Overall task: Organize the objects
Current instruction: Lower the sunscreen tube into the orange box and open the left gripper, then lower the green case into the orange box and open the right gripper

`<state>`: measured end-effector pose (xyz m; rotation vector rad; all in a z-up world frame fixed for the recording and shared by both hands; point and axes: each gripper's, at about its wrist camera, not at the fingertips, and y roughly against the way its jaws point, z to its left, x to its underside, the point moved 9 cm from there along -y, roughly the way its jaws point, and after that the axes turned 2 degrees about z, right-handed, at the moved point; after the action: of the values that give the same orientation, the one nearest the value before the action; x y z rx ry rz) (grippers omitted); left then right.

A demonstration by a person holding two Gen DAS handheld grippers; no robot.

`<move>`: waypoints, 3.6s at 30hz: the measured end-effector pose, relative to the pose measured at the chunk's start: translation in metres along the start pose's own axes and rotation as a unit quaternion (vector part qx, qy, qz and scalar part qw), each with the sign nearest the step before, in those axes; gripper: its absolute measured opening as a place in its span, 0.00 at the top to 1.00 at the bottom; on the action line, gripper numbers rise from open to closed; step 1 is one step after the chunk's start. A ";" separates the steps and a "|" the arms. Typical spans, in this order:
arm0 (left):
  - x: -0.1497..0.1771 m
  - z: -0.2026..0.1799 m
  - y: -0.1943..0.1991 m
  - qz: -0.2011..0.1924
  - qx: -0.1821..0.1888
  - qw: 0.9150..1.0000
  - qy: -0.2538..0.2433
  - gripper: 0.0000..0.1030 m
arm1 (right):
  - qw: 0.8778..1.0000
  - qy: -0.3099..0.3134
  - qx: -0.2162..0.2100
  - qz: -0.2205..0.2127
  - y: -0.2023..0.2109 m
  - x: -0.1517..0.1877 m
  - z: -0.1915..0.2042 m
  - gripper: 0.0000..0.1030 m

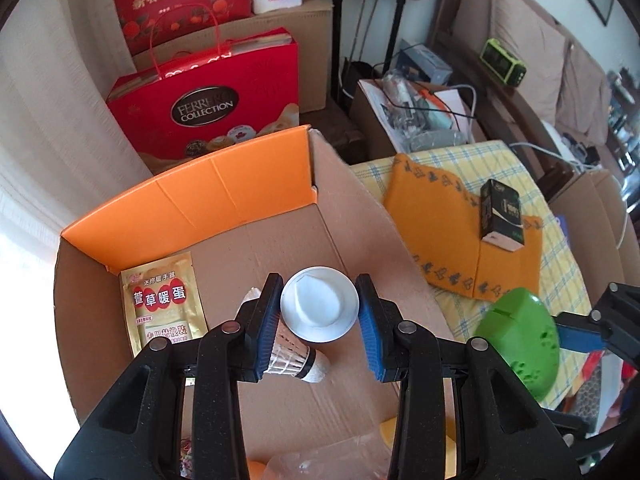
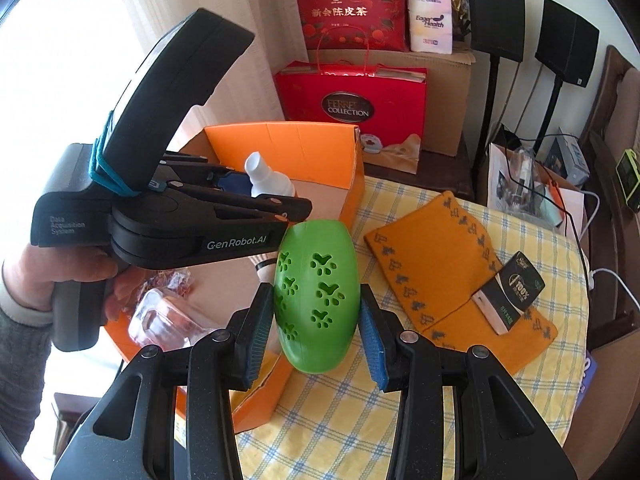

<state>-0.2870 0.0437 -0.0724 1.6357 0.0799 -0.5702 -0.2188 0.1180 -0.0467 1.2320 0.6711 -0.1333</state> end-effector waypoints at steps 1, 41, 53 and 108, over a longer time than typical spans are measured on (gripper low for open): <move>0.003 0.002 -0.004 0.003 0.000 1.000 0.005 0.67 | 1.000 0.000 -0.001 -0.001 0.000 0.000 0.000 0.59; 0.037 0.048 0.050 -0.013 0.038 0.995 0.092 0.12 | 1.000 0.003 -0.014 -0.009 0.002 -0.015 0.020 0.59; 0.073 0.089 0.085 -0.045 0.031 0.992 0.118 0.07 | 0.999 0.033 -0.033 0.022 -0.030 -0.017 0.061 0.59; 0.092 0.099 0.105 -0.083 0.010 0.990 0.116 0.00 | 0.998 0.058 -0.012 0.035 -0.031 -0.039 0.080 0.30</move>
<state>-0.1985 -0.0923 -0.0178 1.7196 0.3863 -0.5043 -0.2318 0.0255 -0.0376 1.2450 0.7265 0.0047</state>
